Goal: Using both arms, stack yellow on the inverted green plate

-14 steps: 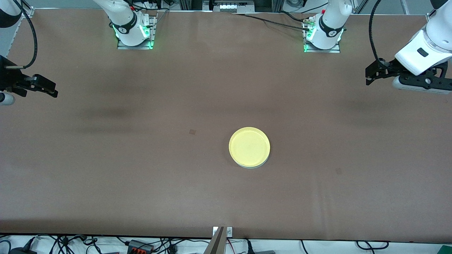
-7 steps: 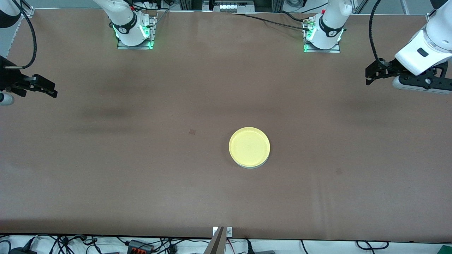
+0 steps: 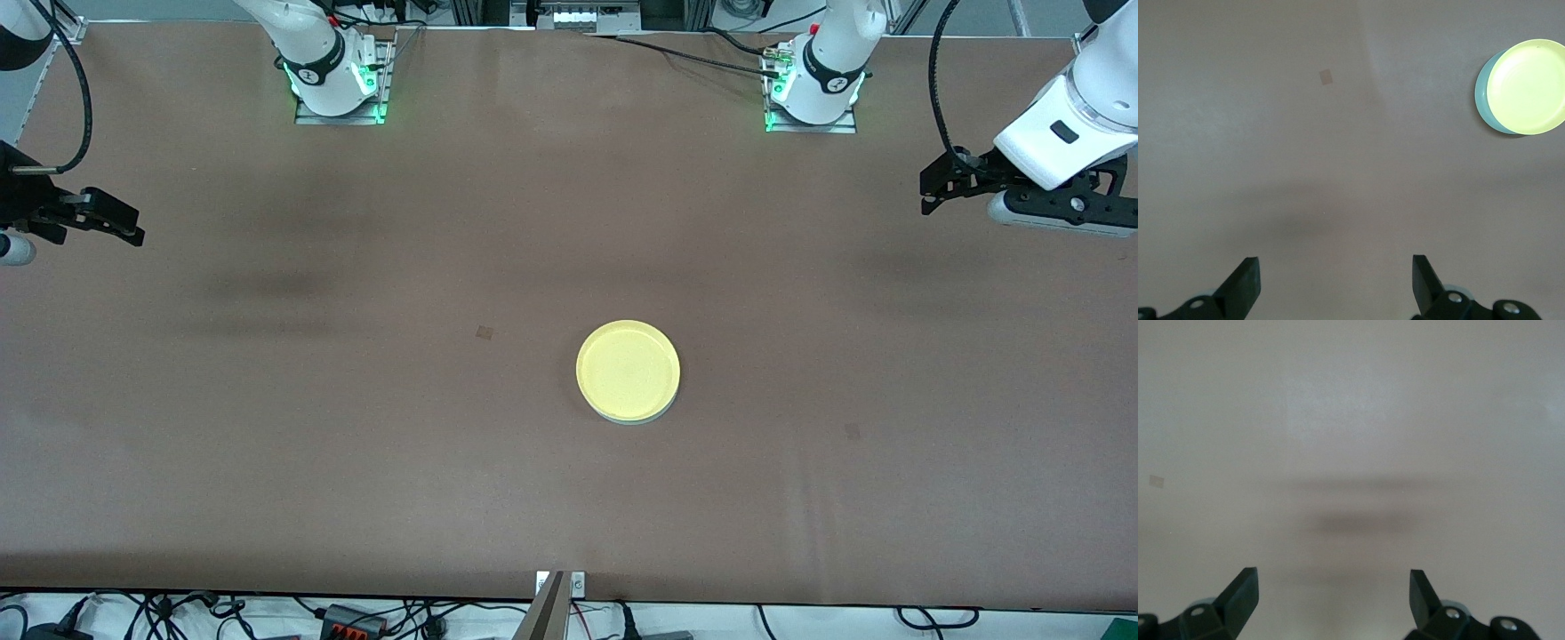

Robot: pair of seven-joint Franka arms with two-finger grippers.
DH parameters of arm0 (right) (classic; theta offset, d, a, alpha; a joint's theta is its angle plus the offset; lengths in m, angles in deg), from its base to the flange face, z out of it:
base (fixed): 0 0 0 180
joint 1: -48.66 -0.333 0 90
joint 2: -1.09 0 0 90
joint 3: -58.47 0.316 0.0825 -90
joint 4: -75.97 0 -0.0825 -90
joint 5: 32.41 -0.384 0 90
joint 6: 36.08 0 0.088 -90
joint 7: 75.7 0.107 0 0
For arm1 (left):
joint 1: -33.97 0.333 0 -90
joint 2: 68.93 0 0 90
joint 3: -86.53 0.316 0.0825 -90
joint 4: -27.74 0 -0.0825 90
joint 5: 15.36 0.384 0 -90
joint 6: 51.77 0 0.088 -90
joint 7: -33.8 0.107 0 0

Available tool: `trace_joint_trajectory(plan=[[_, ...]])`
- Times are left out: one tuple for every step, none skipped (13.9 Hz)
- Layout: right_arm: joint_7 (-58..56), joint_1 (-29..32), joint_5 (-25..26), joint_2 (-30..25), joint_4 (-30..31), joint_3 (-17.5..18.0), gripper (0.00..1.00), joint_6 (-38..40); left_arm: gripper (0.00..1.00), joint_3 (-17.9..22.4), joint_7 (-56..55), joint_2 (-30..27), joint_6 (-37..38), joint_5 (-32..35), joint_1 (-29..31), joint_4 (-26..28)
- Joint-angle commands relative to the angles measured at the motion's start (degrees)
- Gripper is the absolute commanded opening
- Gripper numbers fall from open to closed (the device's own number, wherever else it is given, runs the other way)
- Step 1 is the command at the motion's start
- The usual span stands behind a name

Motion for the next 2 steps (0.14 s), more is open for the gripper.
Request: trace_joint_trajectory(plan=[[-0.18,0.3,0.49,-0.57,0.6,0.16,1.0,-0.35,1.0,-0.06,-0.15,0.68,1.39,-0.57,0.12,-1.65],[-0.18,0.3,0.49,-0.57,0.6,0.16,1.0,-0.35,1.0,-0.14,-0.15,0.68,1.3,-0.57,0.12,-1.65]])
